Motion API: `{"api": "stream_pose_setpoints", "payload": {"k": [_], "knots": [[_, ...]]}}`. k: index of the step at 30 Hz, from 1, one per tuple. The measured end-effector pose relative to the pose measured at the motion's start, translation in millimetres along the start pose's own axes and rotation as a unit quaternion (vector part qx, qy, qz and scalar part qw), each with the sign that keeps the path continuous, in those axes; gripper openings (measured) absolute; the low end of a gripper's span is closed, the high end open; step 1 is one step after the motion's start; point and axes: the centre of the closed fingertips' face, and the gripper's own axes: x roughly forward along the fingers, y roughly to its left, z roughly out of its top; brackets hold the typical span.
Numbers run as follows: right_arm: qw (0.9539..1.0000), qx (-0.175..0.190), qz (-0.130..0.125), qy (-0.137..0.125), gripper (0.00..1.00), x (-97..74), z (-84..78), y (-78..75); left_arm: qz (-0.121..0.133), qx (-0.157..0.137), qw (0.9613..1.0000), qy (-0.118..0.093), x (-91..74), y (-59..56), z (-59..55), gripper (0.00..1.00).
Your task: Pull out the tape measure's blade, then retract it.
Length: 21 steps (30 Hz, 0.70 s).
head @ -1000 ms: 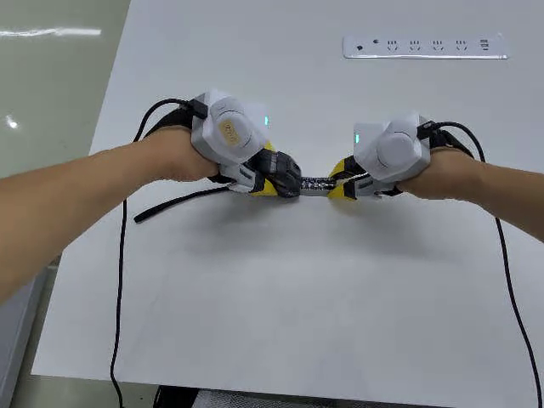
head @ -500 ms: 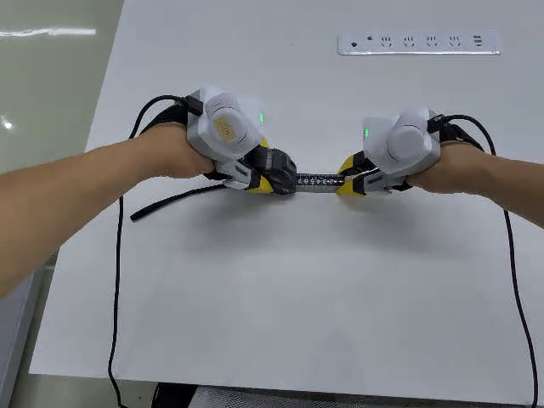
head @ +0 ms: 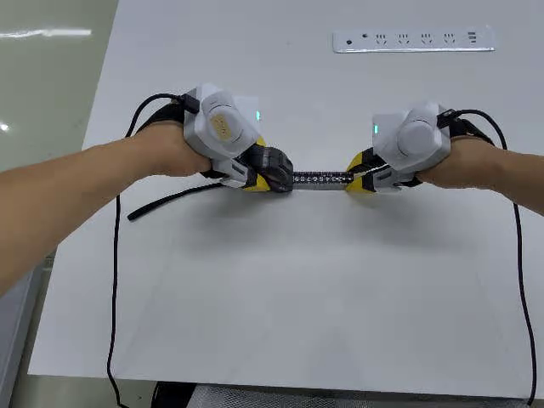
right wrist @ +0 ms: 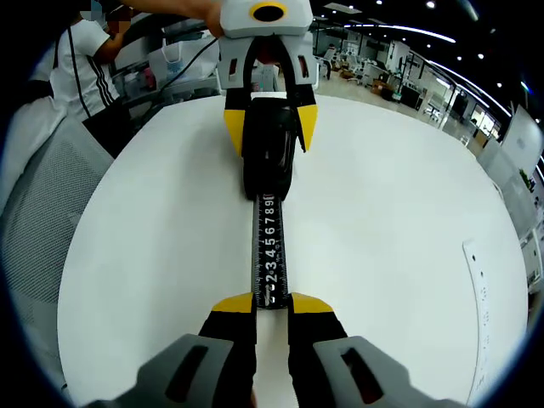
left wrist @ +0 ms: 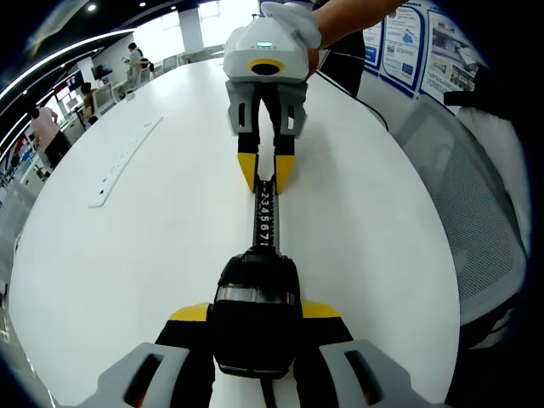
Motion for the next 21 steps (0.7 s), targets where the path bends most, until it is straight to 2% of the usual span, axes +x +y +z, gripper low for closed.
{"api": "stream_pose_setpoints", "payload": {"k": [21], "knots": [[0.9999,0.01,-0.004,0.007,0.12,-18.4,-20.5,0.3,-0.002,-0.001,1.0,0.005,0.7,0.9,-0.9,0.33]]}}
